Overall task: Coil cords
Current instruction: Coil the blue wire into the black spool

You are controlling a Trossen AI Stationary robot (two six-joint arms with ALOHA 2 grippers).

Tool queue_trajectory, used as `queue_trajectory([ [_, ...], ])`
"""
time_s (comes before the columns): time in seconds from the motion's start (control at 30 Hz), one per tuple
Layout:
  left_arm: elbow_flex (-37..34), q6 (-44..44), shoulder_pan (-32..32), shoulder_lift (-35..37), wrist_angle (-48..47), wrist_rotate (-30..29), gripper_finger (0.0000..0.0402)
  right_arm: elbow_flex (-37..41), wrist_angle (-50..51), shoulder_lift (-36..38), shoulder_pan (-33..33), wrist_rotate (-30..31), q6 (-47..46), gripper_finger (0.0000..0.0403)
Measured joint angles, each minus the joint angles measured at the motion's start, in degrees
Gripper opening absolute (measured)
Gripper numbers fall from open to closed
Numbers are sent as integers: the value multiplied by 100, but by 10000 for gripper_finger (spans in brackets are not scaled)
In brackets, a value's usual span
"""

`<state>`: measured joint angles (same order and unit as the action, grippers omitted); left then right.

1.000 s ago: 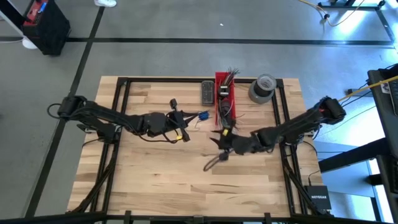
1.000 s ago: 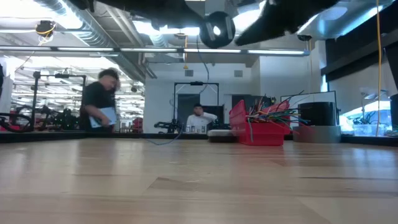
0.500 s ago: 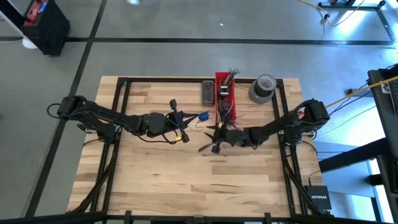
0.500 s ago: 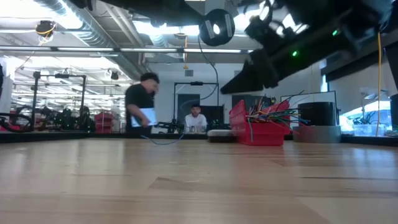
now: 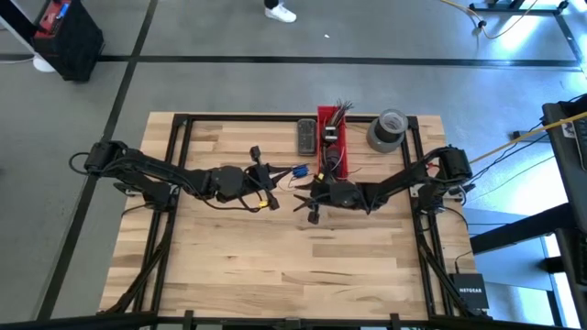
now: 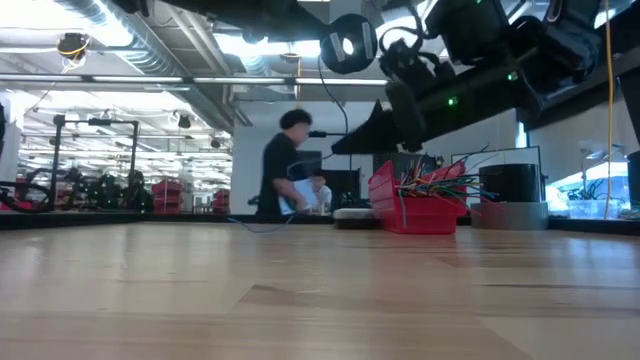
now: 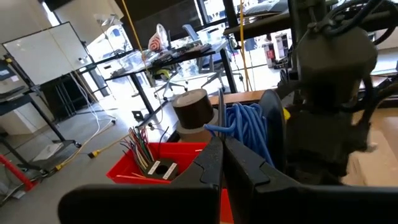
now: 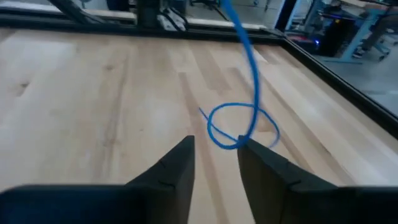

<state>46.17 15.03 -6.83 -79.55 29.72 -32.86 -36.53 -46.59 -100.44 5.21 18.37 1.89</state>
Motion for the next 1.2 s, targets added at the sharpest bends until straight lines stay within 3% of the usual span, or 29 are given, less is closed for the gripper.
queue_trajectory([
  [0.33,0,-2,-5,0,45,2,1,-4,-196,2,-2,-94,152,14],
  [0.53,-7,181,-243,231,67,-5,1,-2,177,192,99,706,588,12],
  [0.77,-9,245,-660,804,-749,-15,1,-11,1822,1191,249,1564,389,10],
  [1.0,-7,523,-462,834,-1645,7,1,0,3067,2506,311,1104,-653,6],
  [1.2,-4,1101,-211,378,-1607,3,1,0,3237,3200,302,467,-1258,11],
])
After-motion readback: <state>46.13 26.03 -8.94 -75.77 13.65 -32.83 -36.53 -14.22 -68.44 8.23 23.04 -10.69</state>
